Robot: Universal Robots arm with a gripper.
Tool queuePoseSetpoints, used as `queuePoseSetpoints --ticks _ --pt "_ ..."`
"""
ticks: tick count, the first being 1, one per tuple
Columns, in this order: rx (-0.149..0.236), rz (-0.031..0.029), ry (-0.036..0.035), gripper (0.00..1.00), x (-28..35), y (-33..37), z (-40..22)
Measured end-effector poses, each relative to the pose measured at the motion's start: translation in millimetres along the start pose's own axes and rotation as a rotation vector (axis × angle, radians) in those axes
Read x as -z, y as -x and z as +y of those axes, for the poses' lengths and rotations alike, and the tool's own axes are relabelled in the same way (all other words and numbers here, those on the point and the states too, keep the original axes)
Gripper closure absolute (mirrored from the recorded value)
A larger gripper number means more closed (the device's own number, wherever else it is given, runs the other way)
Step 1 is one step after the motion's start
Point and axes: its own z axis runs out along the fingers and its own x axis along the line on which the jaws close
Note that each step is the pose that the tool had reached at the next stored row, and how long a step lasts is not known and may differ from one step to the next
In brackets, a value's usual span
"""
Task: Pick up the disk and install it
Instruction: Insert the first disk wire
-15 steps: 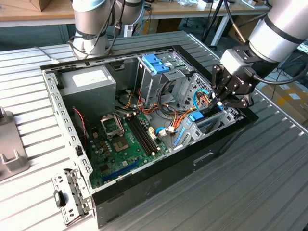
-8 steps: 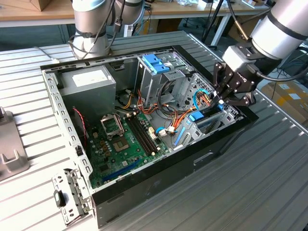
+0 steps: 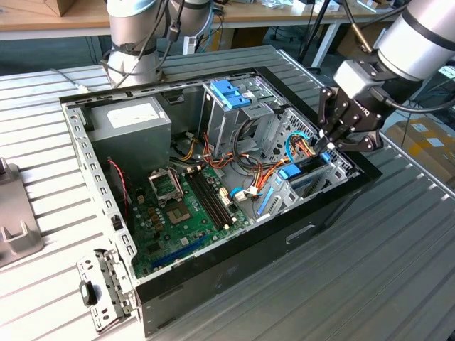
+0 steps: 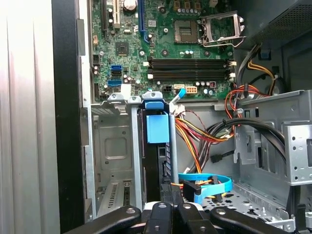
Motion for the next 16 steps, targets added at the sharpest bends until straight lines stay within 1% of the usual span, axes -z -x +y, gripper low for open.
queuePoseSetpoints --ticks 5,10,14,16 --pt "0.0 0.0 0.0001 0.89 1.1 0.3 -3.5" --pt "0.0 0.0 0.0006 0.89 1.6 0.6 -8.5" --pt "0.0 0.0002 0.0013 0.89 2.4 1.1 -14.9" --pt "0.0 0.0002 0.0015 0.89 4.9 1.6 -19.3"
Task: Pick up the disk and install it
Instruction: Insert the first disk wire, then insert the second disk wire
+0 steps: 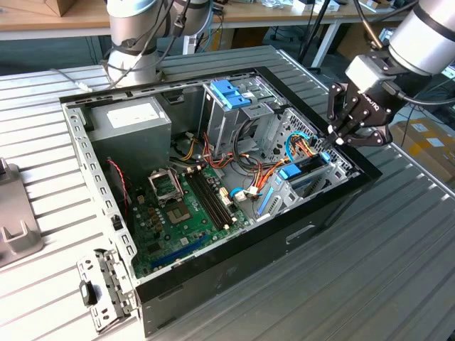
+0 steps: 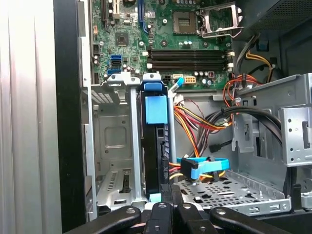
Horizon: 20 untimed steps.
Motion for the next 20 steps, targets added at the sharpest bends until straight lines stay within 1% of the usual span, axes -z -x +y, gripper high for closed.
queuePoseSetpoints --ticks 6,20 --pt "0.0 0.0 0.0004 0.89 1.6 0.5 -4.7" --pt "0.0 0.0 0.0004 0.89 1.7 0.5 -5.7"
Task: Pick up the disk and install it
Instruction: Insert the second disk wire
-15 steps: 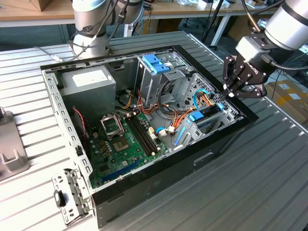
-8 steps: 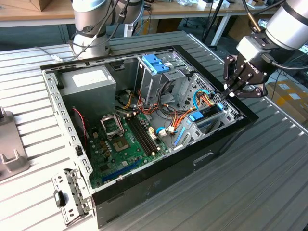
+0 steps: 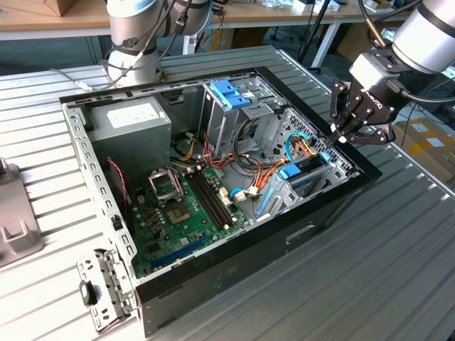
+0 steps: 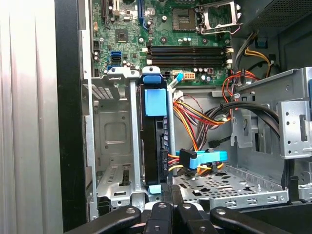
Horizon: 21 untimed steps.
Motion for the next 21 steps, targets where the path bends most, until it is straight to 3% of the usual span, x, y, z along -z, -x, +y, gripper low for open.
queuePoseSetpoints --ticks 1,3,4,7,15,21 --pt "0.0 0.0 0.0 0.89 0.0 0.0 0.0" --pt "0.0 0.0 0.0 0.76 0.0 0.0 -0.1" --pt "0.0 0.0 0.0 0.76 0.0 0.0 -0.1" --pt "0.0 0.0 0.0 0.58 0.0 0.0 -0.2" --pt "0.0 0.0 0.0 0.58 -0.1 0.5 0.5" --pt "0.0 0.0001 0.0 0.58 -1.2 8.3 4.5"
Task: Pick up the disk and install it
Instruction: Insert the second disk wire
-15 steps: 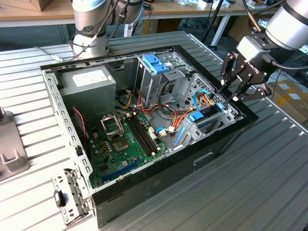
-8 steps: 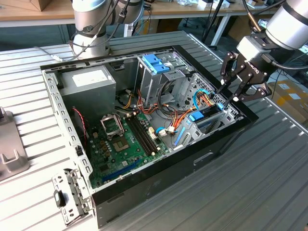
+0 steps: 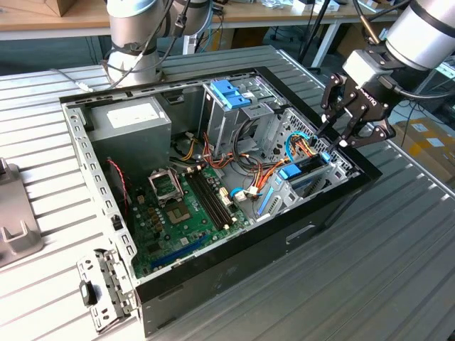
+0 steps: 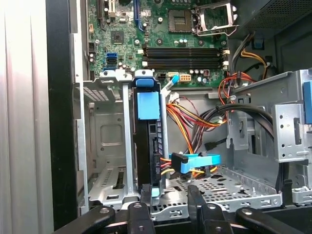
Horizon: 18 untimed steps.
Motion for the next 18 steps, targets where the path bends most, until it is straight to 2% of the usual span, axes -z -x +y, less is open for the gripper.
queuePoseSetpoints --ticks 18 --pt "0.0 0.0 0.0 0.58 -1.1 4.9 9.2"
